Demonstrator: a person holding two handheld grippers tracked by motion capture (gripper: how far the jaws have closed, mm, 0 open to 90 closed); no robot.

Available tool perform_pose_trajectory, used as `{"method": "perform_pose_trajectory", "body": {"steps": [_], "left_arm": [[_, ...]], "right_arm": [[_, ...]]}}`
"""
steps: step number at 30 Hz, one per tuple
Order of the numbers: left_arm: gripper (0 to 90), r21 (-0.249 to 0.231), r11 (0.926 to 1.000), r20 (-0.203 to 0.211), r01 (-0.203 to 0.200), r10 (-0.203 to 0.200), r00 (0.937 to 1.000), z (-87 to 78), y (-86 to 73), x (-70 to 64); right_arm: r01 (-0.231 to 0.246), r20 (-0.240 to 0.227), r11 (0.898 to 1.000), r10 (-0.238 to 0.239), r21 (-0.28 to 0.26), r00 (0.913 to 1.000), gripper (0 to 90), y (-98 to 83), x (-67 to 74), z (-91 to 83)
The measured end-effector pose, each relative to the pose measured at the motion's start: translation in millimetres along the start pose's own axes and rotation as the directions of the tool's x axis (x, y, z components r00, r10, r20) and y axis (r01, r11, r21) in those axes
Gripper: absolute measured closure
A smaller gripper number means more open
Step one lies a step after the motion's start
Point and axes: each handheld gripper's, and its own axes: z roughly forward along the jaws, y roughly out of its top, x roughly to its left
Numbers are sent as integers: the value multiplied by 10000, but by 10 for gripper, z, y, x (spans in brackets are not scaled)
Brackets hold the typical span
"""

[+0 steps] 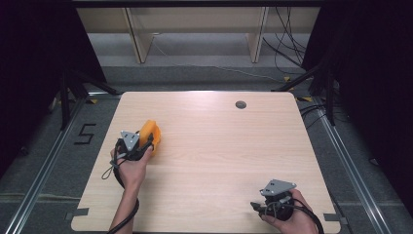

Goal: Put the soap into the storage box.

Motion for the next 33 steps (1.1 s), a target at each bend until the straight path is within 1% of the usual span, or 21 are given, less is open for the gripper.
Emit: {"method": "perform_pose_trajectory", "body": {"steps": [1, 4, 5, 7, 8, 9, 10, 13, 15, 18, 19, 20, 21, 22, 24, 26, 27, 28, 29, 31, 33], "left_arm": [[459, -6, 10000, 23, 30, -30, 10000, -14, 14, 1], [437, 7, 10000, -142, 0, 1, 9999, -61, 48, 1], [404, -26, 10000, -208, 83, -84, 9997, -87, 63, 1], [381, 54, 9999, -365, 87, -85, 9993, -157, 106, -3], [330, 103, 9999, -478, 75, -70, 9988, -250, 145, -19], [319, 103, 9999, -478, 75, -70, 9988, -250, 145, -19], [306, 151, 9999, -464, 30, -23, 9989, -300, 156, -26], [278, 271, 9995, -371, 159, -149, 9992, -465, 140, -53], [271, 293, 9993, -365, 237, -226, 9991, -503, 123, -59], [268, 491, 9986, -69, 196, -193, 9998, -651, 32, -105], [268, 546, 9984, 19, 161, -162, 9999, -704, -16, -127], [268, 636, 9979, 88, 146, -152, 9998, -750, -71, -146], [268, 688, 9976, 141, 57, -67, 9999, -793, -128, -162], [271, 679, 9977, 190, 64, -77, 9998, -836, -184, -173], [273, 844, 9963, 207, 159, -177, 9996, -914, -276, -176], [272, 946, 9952, 268, 256, -282, 9992, -984, -342, -170], [271, 1102, 9929, 254, 438, -469, 9986, -1037, -392, -154], [272, 1102, 9929, 254, 438, -469, 9986, -1037, -392, -154], [272, 1121, 9919, 301, 599, -637, 9975, -1056, -411, -143], [272, 1178, 9907, 256, 682, -717, 9971, -1090, -442, -122], [272, 1221, 9895, 219, 769, -802, 9965, -1110, -468, -104]], "right_arm": [[77, 61, 10000, -77, -20, 10000, 463, 0, -2, 2], [75, 54, 10000, -75, -19, 10000, 463, -1, -3, 2], [37, 45, 10000, -37, -9, 10000, 463, -2, -1, 1], [46, 25, 10000, -46, -11, 10000, 462, -2, -2, -1], [0, 23, 10000, 0, 14, 10000, 462, -3, 1, -3], [0, 23, 10000, 0, 14, 10000, 462, -3, 1, -3], [9, 25, 10000, -9, -4, 10000, 461, -3, 0, 2], [60, 16, 10000, -60, 14, 10000, 461, -2, 0, 3], [52, 9, 10000, -52, 52, 10000, 460, -2, 4, 4], [80, -59, 9999, -79, 129, 10000, 459, -1, 1, -9], [31, -8, 10000, -31, -35, 10000, 459, -6, 4, -3], [31, -8, 10000, -31, -35, 10000, 459, -6, 4, -3], [37, 18, 10000, -37, -22, 10000, 459, -6, 3, -2], [83, -60, 9999, -82, 133, 9999, 459, -1, -3, -14], [304, -14, 9995, -304, 75, 9995, 459, 5, -16, -18], [176, -49, 9998, -176, 123, 9998, 459, 3, -2, -19], [111, -40, 9998, -111, 168, 9999, 459, 1, 4, -20], [111, -40, 9998, -111, 168, 9999, 459, 1, 4, -20], [329, 11, 9994, -329, 88, 9995, 459, 4, -14, -16], [256, 1, 9997, -256, 36, 9997, 459, 1, -12, -12], [75, -89, 9998, -74, 160, 9999, 459, -1, 0, -18]]}}
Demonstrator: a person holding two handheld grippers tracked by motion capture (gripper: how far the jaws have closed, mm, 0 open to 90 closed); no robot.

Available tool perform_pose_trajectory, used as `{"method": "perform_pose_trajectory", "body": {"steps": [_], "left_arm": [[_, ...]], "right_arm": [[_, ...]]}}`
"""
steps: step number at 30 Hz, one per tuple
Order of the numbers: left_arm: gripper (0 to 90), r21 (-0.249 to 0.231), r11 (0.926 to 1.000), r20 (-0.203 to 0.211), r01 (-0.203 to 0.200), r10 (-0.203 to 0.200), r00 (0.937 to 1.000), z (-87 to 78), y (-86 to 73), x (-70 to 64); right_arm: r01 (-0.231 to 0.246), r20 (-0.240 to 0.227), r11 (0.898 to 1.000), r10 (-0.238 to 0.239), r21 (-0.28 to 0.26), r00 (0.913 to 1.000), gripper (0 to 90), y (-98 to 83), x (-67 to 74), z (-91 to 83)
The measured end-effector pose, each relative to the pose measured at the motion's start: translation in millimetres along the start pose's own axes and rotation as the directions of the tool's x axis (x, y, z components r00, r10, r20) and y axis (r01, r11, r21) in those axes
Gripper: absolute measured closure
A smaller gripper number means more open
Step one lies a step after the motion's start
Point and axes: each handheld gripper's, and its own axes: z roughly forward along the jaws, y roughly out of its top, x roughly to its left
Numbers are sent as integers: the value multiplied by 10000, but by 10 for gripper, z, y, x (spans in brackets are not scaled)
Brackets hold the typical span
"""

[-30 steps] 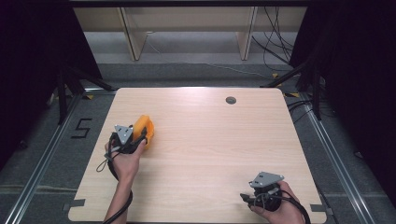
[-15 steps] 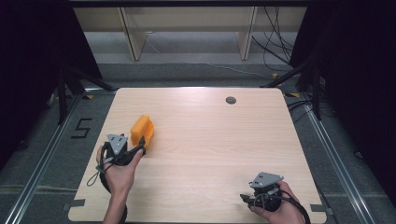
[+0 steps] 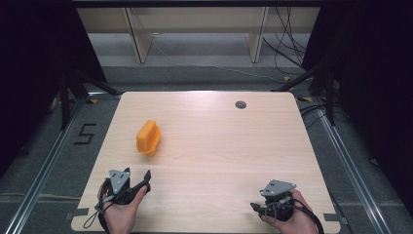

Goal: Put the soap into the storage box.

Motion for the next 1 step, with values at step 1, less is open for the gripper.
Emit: {"method": "perform_pose_trajectory", "body": {"steps": [1], "left_arm": [[273, 16, 10000, -15, 9, -9, 10000, -4, -9, 7]], "right_arm": [[-21, 75, 9998, 22, -175, 10000, 459, -6, 2, 15]]}}
